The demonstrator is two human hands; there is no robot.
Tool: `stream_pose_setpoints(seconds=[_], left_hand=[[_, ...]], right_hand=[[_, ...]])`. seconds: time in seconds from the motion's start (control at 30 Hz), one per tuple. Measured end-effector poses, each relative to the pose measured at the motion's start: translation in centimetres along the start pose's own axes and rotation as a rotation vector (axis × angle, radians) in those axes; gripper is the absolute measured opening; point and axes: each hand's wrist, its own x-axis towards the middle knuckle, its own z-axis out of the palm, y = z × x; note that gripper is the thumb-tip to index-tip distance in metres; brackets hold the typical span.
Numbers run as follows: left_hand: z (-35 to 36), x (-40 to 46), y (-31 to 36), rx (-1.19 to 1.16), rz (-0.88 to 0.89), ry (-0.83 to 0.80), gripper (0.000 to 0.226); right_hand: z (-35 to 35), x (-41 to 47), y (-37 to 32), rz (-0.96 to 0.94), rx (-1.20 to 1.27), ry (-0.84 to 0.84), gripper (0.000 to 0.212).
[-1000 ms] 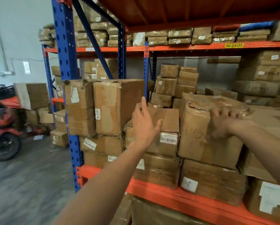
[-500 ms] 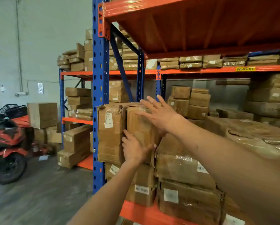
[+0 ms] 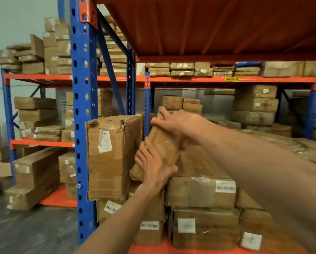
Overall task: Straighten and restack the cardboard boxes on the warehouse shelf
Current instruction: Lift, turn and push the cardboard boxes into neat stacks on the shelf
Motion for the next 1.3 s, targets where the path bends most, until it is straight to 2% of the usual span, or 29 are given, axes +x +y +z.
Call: stream_pose_setpoints(seconds=[0.07,0.17,0.3,0.4,0.53,0.6,0.73,0.87,0.93,1.03,1.1,1.17,1.2,1.3], left_hand=[[-0.2,0.5,0.9,-0.007,0.197,-0.051,0.147],[0.6,1.0,3.6,0.107,0.568,-0.114,0.141],[3.0,1.3,6.0,0.353,0.974,-0.186,0.140],[3.8,2.1,5.0,0.389,1.068,-0.157,0.135],[4.9,2.7,3.0,0.383,1.111,-0.092,0.127],[5.2,3.0,3.3,0.401,1.126,-0.095,0.125],[5.7,3.7,3.9,0.411,1.101,-0.121,0.121],[6.5,3.5,3.5,0.412,1.114,-0.062,0.119],[6.1,3.3,3.7,0.443,1.083,-0.087,0.119],[4.8,2.7,4.2,0.453,1.024,-0.194,0.115],[3.2,2.2,4.0,0.386,0.972,-0.212,0.111],[1.0,1.7,2.9,0.267,0.853,-0.086,0.106],[-0.5,1.4,2.1,0.207,0.753,0.022,0.104],[-5.1,1.1,-1.0,0.056,0.390,0.372,0.106]], right_hand=[[2.3,-2.1,2.8,0.098,0.052,0.040,0.123],[7.6,-6.3,6.4,0.298,0.204,0.113,0.120],[14.1,-11.4,7.4,0.504,0.379,0.102,0.125],[16.3,-12.0,6.5,0.547,0.347,0.122,0.126],[17.6,-10.6,5.1,0.497,0.035,0.209,0.124],[17.8,-10.2,5.5,0.458,-0.025,0.184,0.127],[17.9,-9.2,6.4,0.483,0.064,0.146,0.126],[18.3,-9.0,6.5,0.498,0.048,0.147,0.126],[18.1,-9.1,6.4,0.503,0.056,0.129,0.127],[16.8,-8.7,6.0,0.520,0.086,0.024,0.129],[15.0,-8.2,6.1,0.526,0.125,-0.087,0.123],[12.4,-7.3,6.2,0.513,0.170,-0.183,0.117],[10.9,-6.7,6.0,0.489,0.180,-0.170,0.115],[5.9,-4.5,3.5,0.309,0.143,0.121,0.109]])
